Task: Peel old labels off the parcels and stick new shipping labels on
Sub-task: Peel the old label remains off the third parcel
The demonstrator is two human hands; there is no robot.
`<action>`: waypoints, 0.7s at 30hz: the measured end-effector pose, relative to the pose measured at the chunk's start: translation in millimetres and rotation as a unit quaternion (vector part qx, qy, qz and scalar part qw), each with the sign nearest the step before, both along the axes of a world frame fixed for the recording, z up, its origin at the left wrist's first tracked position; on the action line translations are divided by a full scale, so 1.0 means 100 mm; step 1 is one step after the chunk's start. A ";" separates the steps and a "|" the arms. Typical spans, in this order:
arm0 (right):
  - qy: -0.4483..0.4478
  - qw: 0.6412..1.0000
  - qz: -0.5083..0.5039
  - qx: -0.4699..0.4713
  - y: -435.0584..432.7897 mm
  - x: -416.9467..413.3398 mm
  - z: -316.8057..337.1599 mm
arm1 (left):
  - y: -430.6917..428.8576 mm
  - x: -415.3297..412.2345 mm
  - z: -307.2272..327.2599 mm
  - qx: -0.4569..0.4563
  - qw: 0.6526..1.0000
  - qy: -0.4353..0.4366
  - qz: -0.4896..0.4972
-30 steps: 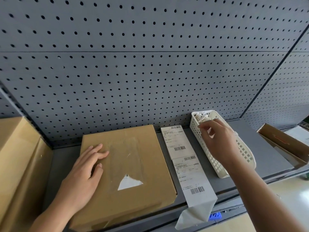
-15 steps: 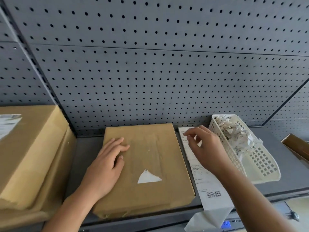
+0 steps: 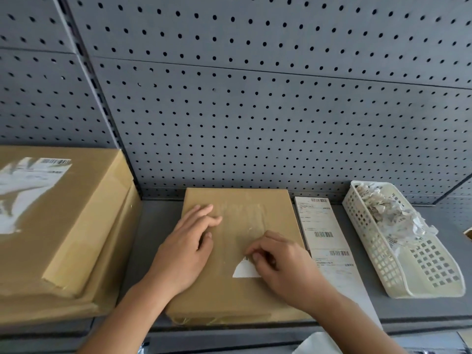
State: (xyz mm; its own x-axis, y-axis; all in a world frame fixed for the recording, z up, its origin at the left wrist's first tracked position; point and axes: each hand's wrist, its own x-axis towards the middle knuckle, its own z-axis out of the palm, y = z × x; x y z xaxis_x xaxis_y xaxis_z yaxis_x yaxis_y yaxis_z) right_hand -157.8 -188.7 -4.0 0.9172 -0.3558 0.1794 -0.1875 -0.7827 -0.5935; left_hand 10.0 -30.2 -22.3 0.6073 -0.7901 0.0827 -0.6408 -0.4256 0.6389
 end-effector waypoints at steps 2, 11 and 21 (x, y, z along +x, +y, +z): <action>-0.004 1.000 -0.017 -0.019 0.03 0.01 -0.05 | 0.00 -0.01 0.01 0.000 1.000 0.000 0.000; -0.029 0.995 -0.043 -0.090 0.17 0.00 -0.13 | 0.01 -0.01 0.00 -0.007 1.000 -0.002 -0.001; -0.024 0.997 -0.037 -0.063 0.19 0.00 -0.11 | 0.01 0.01 -0.03 -0.013 1.000 -0.004 0.000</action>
State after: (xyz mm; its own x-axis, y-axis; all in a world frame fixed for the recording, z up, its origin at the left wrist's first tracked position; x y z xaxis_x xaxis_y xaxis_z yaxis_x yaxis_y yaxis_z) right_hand -158.1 -169.8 -15.3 0.8791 -0.3934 0.2690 -0.2210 -0.8366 -0.5013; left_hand 10.9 -29.5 -24.8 0.6062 -0.7878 0.1088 -0.6464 -0.4084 0.6445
